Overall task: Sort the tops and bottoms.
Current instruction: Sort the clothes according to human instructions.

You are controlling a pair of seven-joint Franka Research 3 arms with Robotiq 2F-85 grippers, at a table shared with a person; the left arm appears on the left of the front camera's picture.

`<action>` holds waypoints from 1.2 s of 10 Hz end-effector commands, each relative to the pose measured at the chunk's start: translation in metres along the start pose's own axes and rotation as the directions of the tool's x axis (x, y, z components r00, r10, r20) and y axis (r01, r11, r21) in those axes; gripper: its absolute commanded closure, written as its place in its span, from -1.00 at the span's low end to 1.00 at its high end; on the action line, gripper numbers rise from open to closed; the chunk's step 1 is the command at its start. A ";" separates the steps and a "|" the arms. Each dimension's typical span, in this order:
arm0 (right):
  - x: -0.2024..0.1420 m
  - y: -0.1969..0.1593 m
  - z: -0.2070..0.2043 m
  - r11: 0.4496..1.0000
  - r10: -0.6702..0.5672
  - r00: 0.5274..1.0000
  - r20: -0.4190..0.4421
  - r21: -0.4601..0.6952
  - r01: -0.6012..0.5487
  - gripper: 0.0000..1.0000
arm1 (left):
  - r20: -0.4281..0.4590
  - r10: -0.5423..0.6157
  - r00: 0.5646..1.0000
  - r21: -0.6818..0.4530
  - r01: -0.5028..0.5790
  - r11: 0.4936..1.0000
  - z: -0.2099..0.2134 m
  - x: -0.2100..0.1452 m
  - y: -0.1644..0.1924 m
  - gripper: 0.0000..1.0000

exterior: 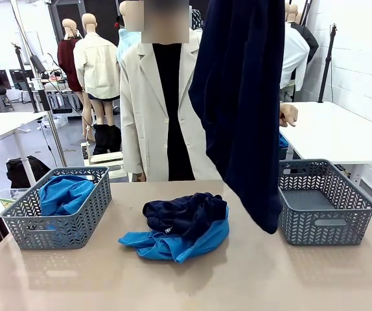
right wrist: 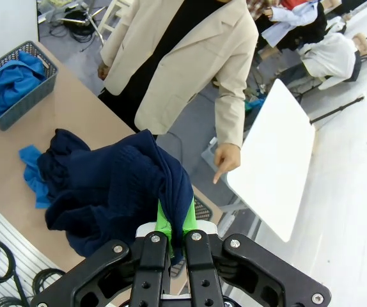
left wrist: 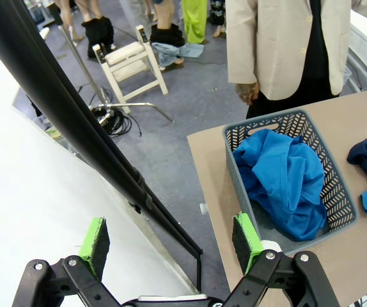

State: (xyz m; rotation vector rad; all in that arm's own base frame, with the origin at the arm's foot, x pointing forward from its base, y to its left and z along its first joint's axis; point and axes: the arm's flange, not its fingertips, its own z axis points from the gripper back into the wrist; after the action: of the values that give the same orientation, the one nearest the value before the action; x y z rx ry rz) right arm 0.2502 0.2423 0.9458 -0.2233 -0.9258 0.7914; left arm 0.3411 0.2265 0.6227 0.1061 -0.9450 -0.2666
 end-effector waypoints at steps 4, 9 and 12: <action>-0.002 -0.001 0.003 1.000 -0.003 1.000 0.004 -0.002 0.003 1.00 | -0.018 0.008 1.000 0.000 -0.008 1.000 0.000 0.002 0.001 -1.00; -0.040 -0.072 0.031 0.970 -0.147 0.987 0.060 -0.189 0.156 1.00 | -0.018 0.008 1.000 0.000 -0.008 1.000 0.000 0.002 0.001 -1.00; -0.071 -0.120 0.014 0.936 -0.233 0.971 0.049 -0.261 0.237 1.00 | -0.018 0.008 1.000 0.000 -0.008 1.000 0.000 0.002 0.001 -1.00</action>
State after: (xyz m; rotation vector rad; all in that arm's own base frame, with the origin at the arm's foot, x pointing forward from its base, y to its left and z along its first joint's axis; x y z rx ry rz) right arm 0.2682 0.1112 0.9806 -0.2963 -1.0081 0.4831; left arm 0.3411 0.2268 0.6225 0.1052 -0.9452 -0.2663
